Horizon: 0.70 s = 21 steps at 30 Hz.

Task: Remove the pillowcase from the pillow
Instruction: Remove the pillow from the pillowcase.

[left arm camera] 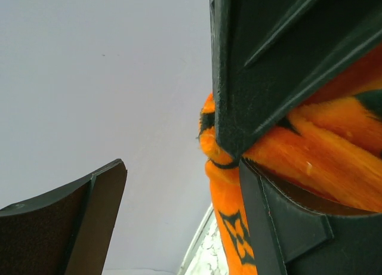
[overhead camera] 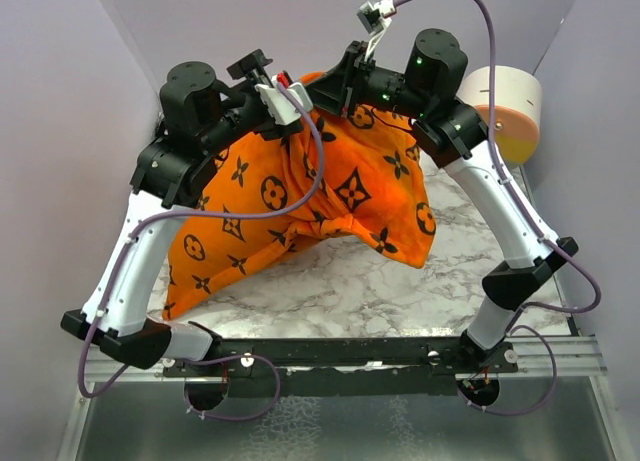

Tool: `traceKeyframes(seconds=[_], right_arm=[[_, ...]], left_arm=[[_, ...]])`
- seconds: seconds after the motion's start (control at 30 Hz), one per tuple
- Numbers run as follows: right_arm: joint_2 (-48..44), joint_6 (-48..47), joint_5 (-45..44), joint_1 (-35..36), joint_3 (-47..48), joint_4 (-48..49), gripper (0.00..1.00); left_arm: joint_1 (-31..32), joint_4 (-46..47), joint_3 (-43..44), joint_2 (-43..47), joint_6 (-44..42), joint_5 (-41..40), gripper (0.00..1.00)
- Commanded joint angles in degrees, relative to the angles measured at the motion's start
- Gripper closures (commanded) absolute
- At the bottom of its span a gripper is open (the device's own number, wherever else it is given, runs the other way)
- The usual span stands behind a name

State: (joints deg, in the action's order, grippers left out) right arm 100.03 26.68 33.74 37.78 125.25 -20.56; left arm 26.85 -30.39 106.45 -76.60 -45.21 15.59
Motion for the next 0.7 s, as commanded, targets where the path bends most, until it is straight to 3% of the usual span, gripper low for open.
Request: traceKeyframes(seconds=[0.0, 0.17, 0.33, 0.4, 0.53, 0.67], right_arm=[[-7.0, 0.3, 5.3, 0.4, 0.4, 10.1, 0.99], [-8.4, 0.4, 8.0, 0.4, -2.7, 10.6, 0.99], [-11.3, 1.4, 10.3, 0.4, -8.7, 14.3, 0.99], [-13.0, 2.3, 10.6, 0.4, -11.7, 16.5, 0.99], [-15.2, 4.5, 12.1, 0.4, -16.6, 21.1, 0.99], [-15.8, 5.7, 12.5, 0.4, -18.3, 22.6, 0.99]], left_arm=[[-0.1, -0.4, 1.4, -2.7, 1.1, 5.3, 0.2], [0.0, 0.4, 2.6, -3.7, 7.7, 18.4, 0.18], [0.0, 4.7, -0.5, -4.0, 18.3, 23.7, 0.23], [0.0, 5.2, -1.9, -4.2, 20.0, 24.9, 0.32], [0.0, 8.0, -4.4, -4.6, 24.5, 28.1, 0.69], [0.0, 14.6, -7.3, -3.9, 30.6, 28.6, 0.94]])
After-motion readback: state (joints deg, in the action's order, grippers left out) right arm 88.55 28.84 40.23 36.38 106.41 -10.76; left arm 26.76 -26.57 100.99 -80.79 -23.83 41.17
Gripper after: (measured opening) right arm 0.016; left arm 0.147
